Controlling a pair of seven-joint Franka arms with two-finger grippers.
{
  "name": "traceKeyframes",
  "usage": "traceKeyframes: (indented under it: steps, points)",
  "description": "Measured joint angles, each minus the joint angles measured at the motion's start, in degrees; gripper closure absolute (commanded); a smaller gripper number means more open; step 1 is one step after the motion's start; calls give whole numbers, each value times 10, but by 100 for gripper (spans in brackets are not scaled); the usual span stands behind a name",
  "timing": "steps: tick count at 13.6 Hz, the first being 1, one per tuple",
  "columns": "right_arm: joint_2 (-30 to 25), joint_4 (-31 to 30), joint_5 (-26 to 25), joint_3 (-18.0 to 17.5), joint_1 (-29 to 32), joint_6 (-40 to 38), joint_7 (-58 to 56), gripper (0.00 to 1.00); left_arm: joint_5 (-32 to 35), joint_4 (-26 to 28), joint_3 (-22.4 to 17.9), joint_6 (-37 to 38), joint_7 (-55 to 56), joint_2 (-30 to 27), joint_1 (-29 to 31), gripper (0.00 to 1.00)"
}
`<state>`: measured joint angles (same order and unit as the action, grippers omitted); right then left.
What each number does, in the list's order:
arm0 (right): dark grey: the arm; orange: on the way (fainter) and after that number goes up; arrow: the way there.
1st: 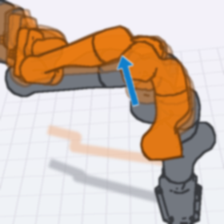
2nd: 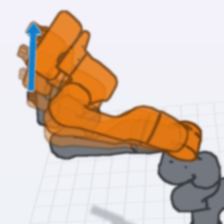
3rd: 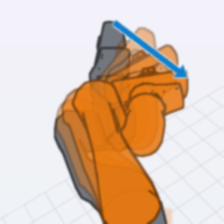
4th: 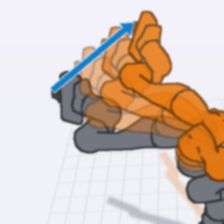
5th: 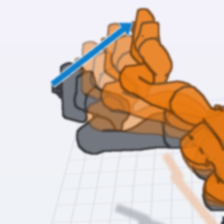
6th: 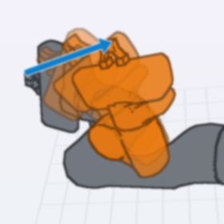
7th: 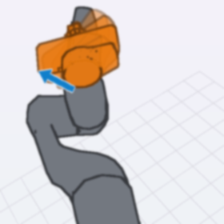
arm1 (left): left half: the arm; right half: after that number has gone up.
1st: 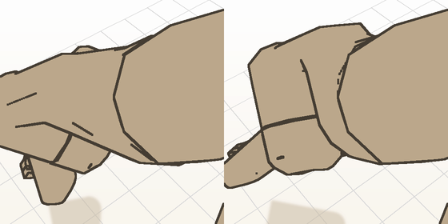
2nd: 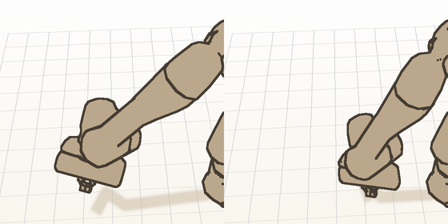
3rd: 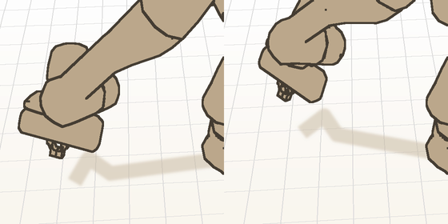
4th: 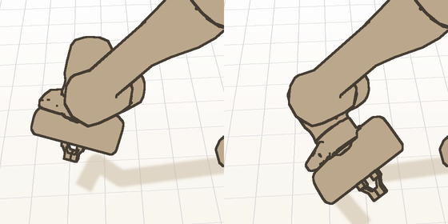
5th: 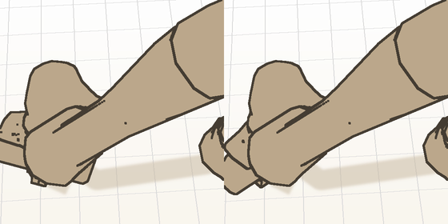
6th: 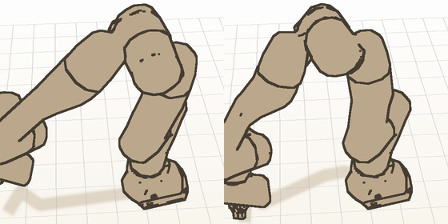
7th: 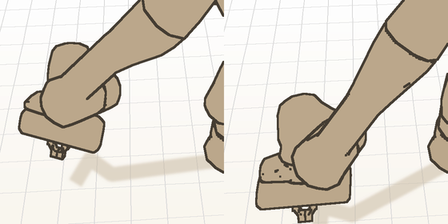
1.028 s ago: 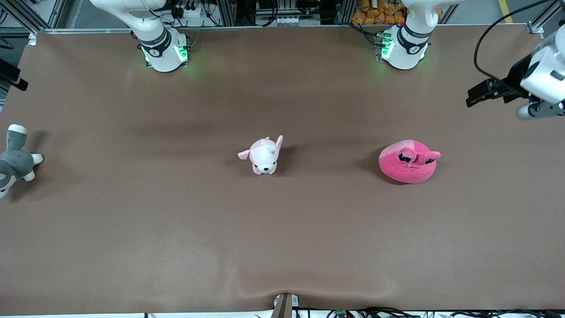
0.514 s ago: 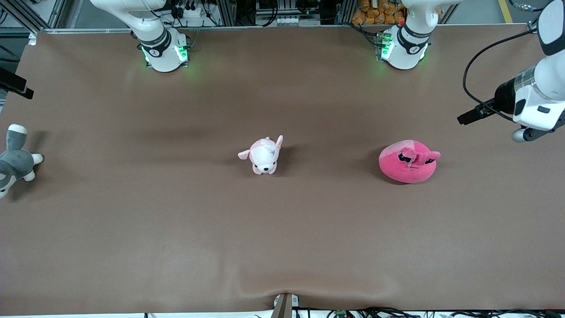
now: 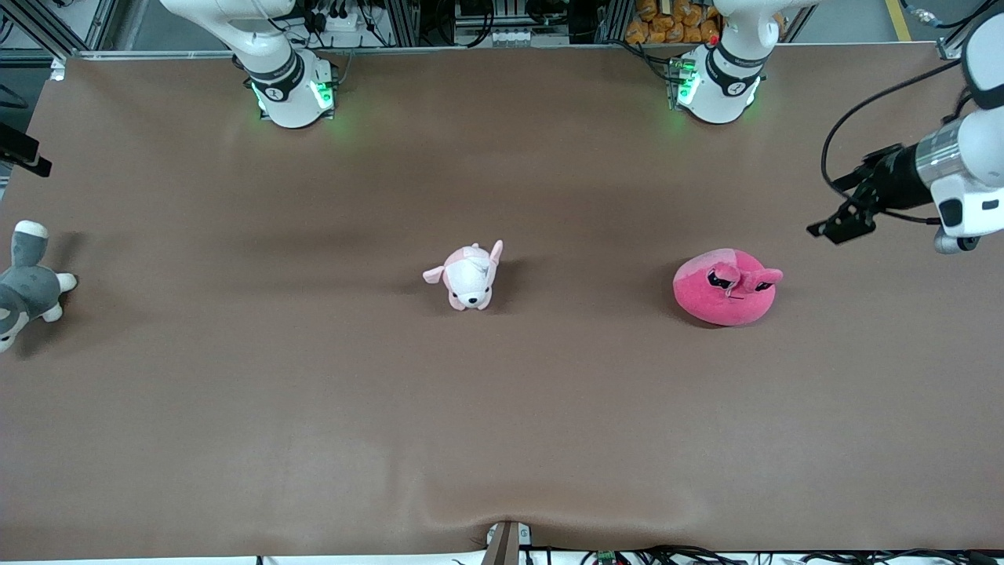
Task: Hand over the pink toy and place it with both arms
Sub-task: 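Lower the left gripper onto the pink bird and close on its beak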
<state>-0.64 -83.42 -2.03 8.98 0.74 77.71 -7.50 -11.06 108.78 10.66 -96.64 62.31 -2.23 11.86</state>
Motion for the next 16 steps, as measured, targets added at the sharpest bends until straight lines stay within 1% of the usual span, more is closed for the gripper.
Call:
traceKeyframes:
  steps: [2, 6, 10, 14, 16]
  points:
    - [3, 2, 0, 0, 5, 0, -1, 0, -3, 31, 1, -58, 105, 18, 0, 0]
    - [6, 4, 0, 0, 7, 0, -1, 0, -5, 39, 1, -101, 210, 65, 0, 0]
    - [7, 4, 11, 0, 13, 0, 16, 0, -7, 44, 2, -137, 234, 106, -1, 0]
    - [7, 4, 61, -11, 7, -1, 128, 0, -12, 49, 2, -175, 235, 132, -1, 0]
    - [8, 4, 87, -14, 1, -2, 191, 0, -17, 58, 3, -193, 235, 138, -2, 19]
